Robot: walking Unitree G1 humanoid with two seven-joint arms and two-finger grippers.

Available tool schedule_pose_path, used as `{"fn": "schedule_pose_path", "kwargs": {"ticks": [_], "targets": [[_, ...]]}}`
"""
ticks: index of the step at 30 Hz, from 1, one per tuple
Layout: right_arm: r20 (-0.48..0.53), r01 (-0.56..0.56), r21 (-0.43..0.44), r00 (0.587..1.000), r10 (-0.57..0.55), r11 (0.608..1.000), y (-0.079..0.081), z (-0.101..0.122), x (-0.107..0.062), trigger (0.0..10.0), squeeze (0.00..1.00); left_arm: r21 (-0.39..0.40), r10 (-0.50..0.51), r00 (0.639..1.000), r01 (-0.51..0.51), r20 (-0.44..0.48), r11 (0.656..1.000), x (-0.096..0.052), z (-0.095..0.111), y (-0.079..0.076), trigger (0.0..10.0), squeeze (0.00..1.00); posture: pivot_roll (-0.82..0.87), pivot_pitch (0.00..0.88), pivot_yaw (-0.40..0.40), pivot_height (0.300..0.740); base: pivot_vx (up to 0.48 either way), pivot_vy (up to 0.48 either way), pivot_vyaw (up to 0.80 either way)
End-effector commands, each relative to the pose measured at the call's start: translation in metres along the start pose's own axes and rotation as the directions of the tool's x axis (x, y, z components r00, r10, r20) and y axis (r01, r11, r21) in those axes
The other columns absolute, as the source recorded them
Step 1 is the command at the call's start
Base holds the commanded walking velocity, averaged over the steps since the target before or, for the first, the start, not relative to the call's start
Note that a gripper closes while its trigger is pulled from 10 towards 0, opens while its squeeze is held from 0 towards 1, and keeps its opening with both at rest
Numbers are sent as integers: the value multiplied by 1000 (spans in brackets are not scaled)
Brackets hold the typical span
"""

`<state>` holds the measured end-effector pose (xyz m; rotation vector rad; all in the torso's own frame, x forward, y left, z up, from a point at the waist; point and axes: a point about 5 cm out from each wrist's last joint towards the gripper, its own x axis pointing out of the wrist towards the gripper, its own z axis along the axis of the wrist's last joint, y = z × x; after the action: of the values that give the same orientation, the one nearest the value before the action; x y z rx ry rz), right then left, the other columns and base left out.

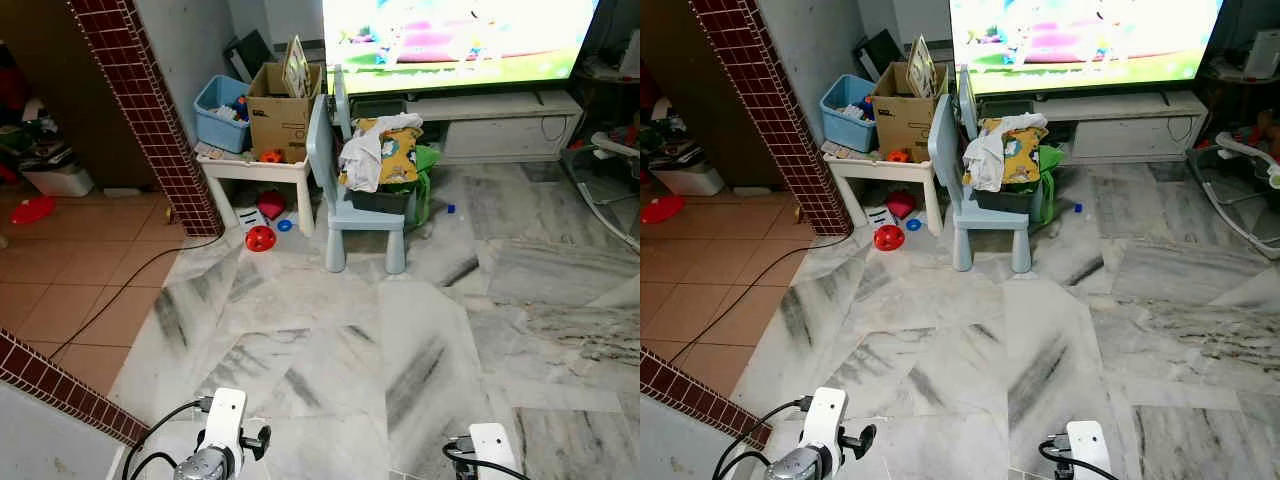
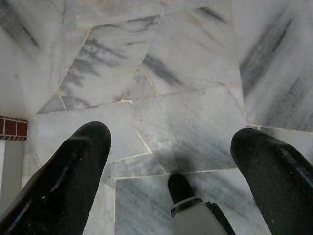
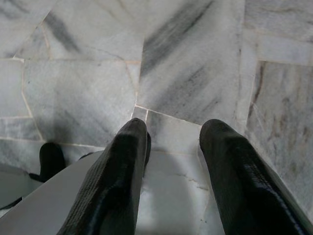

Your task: Hang keys on a hook

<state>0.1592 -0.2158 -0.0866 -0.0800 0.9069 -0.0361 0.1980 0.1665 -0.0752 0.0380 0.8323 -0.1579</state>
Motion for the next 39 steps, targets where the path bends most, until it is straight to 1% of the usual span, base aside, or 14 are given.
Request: {"fn": "schedule_pose_path", "kwargs": {"ticks": [1, 7, 8, 11, 12, 16, 17, 19, 20, 23, 28, 34, 36, 39], "targets": [[27, 12, 20, 1000, -13, 1000, -1, 6, 1, 10000, 0, -10, 10, 1000, -10, 20, 1000, 0, 5, 4, 10000, 0, -99, 0, 75, 740, 0, 0, 0], [148, 12, 98, 989, -26, 995, -5, 32, 5, 10000, 0, -41, -9, 990, 15, 139, 999, 4, 31, 5, 10000, 0, -103, 0, 74, 740, 0, 0, 0], [211, 3, 124, 977, -29, 992, -7, 45, 6, 10000, 0, -71, -2, 983, 16, 185, 997, 5, 43, 7, 10000, 0, -103, 0, 74, 740, 0, 0, 0], [250, 3, 152, 967, -41, 988, -9, 55, 6, 10000, 0, -120, 9, 977, 17, 214, 993, 6, 53, 10, 10000, 0, -103, 0, 74, 740, 0, 0, 0], [297, -9, 166, 954, -41, 986, -9, 66, 7, 10000, 0, -150, 23, 972, 12, 233, 989, 7, 61, 13, 10000, 0, -103, 0, 77, 740, 0, 0, 0], [358, -14, 190, 932, -56, 982, -10, 82, 7, 10000, 0, -178, 18, 955, 37, 295, 983, 7, 78, 15, 10000, 0, -100, 0, 77, 740, 0, 0, 0], [416, -26, 193, 908, -58, 981, -10, 94, 6, 10000, 0, -169, 29, 936, 32, 350, 985, 6, 91, 16, 10000, 0, -100, 0, 80, 740, 0, 0, 0], [438, -27, 189, 897, -60, 982, -10, 99, 5, 10000, 0, -167, 35, 926, 30, 375, 985, 6, 96, 17, 10000, 0, -100, 0, 81, 740, 0, 0, 0], [482, -37, 186, 874, -58, 982, -10, 109, 4, 10000, 0, -166, 44, 906, 30, 422, 986, 4, 105, 18, 10000, 0, -98, 0, 81, 740, 0, 0, 0], [539, -60, 199, 841, -58, 978, -11, 121, 1, 10000, 0, -170, 45, 891, 36, 452, 985, 3, 115, 18, 10000, 0, -99, 0, 81, 740, 0, 0, 0], [659, -86, 196, 749, -66, 977, -12, 144, -9, 10000, 0, -142, 10, 825, 85, 564, 986, -3, 138, 17, 10000, 0, -97, 0, 75, 740, 0, 0, 0], [739, -100, 170, 671, -60, 980, -9, 158, -20, 10000, 0, -144, 14, 763, 104, 646, 984, -12, 155, 19, 10000, 0, -98, 0, 71, 740, 0, 0, 0], [757, -104, 146, 652, -44, 984, -7, 164, -23, 10000, 0, -184, 8, 738, 157, 675, 970, -15, 165, 17, 10000, 0, -94, 0, 67, 740, 0, 0, 0], [791, -107, 119, 611, -29, 987, -5, 184, -29, 10000, 0, -118, -7, 721, 123, 693, 985, -18, 183, 14, 10000, 0, -92, 0, 65, 740, 0, 0, 0]]}}
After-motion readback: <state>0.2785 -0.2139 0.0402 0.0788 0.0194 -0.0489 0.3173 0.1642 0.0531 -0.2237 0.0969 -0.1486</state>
